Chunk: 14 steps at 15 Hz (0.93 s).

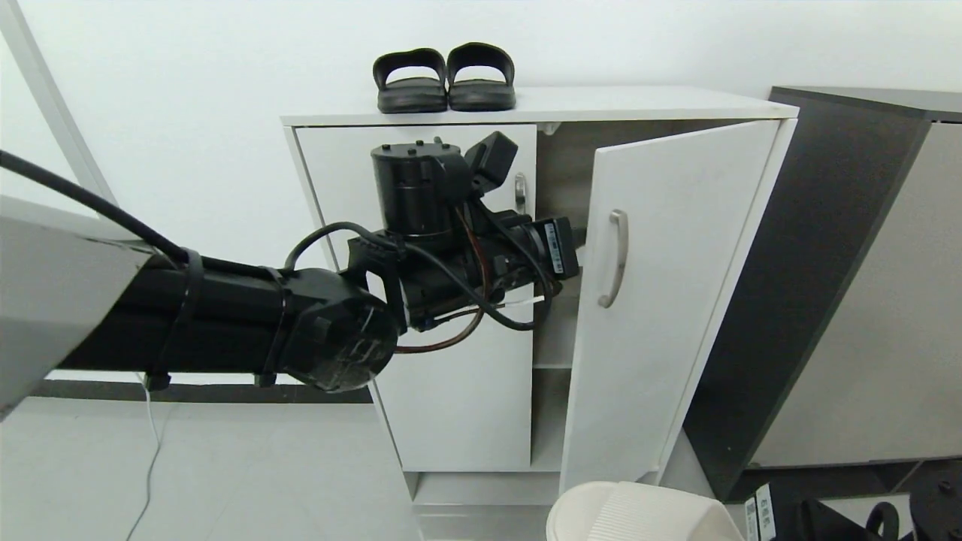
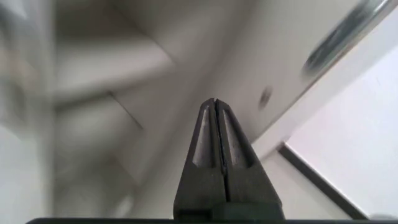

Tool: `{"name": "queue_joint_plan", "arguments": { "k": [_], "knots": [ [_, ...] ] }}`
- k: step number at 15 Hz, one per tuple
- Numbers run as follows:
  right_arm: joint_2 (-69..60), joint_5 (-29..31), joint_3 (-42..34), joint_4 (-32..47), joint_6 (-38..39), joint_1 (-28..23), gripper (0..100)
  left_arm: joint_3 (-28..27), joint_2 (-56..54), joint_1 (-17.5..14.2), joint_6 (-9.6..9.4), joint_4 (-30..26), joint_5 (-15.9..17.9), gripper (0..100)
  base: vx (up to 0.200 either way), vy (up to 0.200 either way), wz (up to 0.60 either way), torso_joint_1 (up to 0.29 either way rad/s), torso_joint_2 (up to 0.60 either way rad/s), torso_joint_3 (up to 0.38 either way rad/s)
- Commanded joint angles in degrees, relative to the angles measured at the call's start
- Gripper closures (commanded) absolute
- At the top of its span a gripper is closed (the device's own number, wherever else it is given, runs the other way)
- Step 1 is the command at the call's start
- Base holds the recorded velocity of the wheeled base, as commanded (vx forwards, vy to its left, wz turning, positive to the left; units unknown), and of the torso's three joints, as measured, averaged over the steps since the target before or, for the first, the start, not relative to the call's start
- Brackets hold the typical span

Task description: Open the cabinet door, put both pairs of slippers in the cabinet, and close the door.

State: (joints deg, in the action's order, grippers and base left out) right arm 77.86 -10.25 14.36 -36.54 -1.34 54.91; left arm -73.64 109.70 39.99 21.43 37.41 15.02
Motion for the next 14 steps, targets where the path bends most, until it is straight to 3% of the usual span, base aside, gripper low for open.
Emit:
{"name": "queue_joint_plan", "arguments": {
  "k": [1, 4, 9, 11, 14],
  "knots": [
    [-0.52, -0.56, -0.3, -0.03, -0.07, 0.38, 100, 4.83, -3.62, 3.96, -0.07, 2.05, -0.52, 100, -0.2, 0.0, 0.0, 0.007, 0.0, -0.002],
    [-0.69, -0.91, -0.47, -0.03, -0.15, 0.38, 100, 6.41, -5.46, 4.93, -0.16, 3.19, -0.6, 100, -0.2, 0.0, 0.0, -0.004, 0.0, 0.004],
    [-0.96, -0.91, -0.39, -0.03, -0.15, 0.38, 100, 8.78, -6.52, 3.96, -0.25, 5.3, -0.6, 100, 0.0, 0.0, 0.0, 0.0, 0.0, 0.0],
    [-0.87, -0.82, -0.21, -0.12, 0.11, 0.29, 100, 9.57, -6.52, 3.08, -0.25, 6.27, -2.19, 100, 0.0, 0.0, 0.0, 0.0, 0.0, 0.0],
    [2.03, 1.02, 3.92, -0.03, 1.6, -4.02, 100, 12.65, -9.42, -0.35, -0.34, 9.17, -9.13, 100, 0.0, 0.0, 0.0, 0.0, 0.0, 0.0]
  ]
}}
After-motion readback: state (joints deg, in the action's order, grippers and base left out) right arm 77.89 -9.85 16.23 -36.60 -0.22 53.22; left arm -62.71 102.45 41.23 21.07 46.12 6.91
